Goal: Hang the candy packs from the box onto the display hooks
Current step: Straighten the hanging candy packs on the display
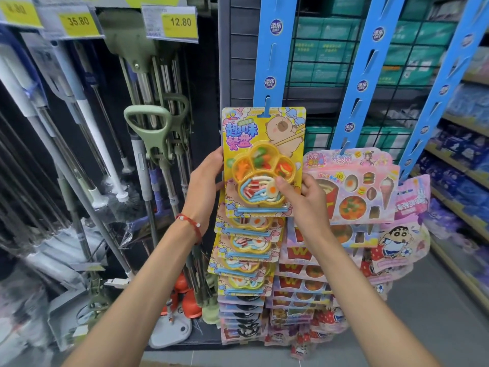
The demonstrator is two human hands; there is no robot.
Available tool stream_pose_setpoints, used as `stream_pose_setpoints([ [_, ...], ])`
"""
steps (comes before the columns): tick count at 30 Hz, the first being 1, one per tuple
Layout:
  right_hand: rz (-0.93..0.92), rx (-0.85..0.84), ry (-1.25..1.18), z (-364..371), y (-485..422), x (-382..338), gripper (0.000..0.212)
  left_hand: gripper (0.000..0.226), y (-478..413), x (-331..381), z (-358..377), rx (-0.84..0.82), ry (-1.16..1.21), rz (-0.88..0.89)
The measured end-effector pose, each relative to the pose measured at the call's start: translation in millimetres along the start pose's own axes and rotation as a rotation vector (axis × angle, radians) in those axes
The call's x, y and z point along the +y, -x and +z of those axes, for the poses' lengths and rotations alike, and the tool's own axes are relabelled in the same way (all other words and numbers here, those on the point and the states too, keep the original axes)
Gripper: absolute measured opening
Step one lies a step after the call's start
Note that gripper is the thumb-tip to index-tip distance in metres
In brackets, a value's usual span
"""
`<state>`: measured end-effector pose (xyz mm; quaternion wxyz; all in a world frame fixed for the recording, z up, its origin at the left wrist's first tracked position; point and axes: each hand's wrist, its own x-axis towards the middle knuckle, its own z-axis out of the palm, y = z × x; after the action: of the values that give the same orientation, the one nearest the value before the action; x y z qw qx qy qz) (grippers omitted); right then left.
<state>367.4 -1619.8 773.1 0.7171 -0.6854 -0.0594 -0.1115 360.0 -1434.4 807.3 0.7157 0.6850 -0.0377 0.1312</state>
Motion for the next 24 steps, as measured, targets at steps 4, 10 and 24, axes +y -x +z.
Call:
stream_pose_setpoints([
  [4,-0.050,0.024,0.095,-2,6,4,0.027,0.033,1,-14,-1,0.038,-0.020,0.075],
  [10,-0.061,0.030,0.288,0,15,7,0.044,0.046,0,-29,1,-0.021,-0.131,0.176],
  [24,0.262,-0.092,0.323,3,49,28,0.044,0.066,26,-68,-4,-0.069,-0.177,-0.052],
])
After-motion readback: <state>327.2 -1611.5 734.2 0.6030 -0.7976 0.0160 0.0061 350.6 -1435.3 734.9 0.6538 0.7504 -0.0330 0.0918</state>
